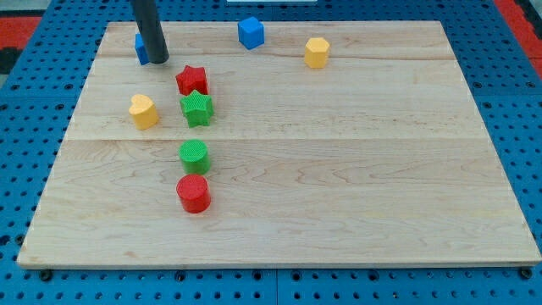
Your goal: Move the yellow heart up a bit
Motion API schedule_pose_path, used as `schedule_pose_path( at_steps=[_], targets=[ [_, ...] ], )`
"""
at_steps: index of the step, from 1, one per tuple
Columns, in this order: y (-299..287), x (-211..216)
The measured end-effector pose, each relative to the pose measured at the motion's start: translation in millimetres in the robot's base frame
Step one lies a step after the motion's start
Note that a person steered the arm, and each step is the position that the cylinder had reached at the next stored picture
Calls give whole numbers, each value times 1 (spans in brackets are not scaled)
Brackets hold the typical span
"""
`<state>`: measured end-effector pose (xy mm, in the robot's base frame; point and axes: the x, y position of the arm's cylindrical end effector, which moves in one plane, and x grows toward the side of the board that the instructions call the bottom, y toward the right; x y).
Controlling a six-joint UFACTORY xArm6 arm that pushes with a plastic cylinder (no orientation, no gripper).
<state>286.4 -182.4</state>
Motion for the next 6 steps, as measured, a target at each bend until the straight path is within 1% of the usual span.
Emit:
schedule_pose_path(
  at_steps=[1, 2, 3, 4, 5, 6],
  targets=[
    [-35, -4],
    [-28, -31],
    [-27, -39],
    [-58, 35],
    [-67, 124],
    [-36, 180]
  ],
)
